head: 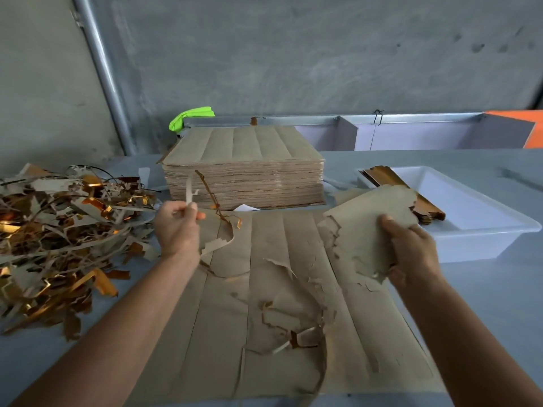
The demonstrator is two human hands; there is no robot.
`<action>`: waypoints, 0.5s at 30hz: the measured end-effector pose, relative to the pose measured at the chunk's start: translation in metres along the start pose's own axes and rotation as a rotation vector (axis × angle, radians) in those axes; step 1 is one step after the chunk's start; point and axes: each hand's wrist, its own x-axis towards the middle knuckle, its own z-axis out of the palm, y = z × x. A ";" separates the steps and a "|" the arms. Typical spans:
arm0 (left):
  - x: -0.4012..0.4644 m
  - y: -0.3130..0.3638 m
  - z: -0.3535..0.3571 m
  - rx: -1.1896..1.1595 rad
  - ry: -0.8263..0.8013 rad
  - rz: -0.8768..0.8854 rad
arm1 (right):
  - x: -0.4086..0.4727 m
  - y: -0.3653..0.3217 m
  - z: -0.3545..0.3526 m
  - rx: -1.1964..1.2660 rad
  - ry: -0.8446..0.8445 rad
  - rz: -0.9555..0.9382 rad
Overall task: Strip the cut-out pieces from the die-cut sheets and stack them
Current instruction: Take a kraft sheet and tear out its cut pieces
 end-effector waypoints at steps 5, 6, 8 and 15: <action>0.030 0.004 -0.032 0.247 0.019 0.309 | 0.009 -0.011 -0.022 0.000 -0.005 -0.048; 0.031 0.006 -0.037 0.291 0.002 0.376 | 0.009 -0.010 -0.024 -0.014 -0.012 -0.054; 0.022 0.009 -0.039 0.416 -0.127 0.463 | 0.008 -0.007 -0.024 -0.036 -0.022 -0.050; -0.086 -0.024 -0.019 1.160 -1.117 0.423 | -0.007 0.012 -0.009 -0.093 -0.072 -0.021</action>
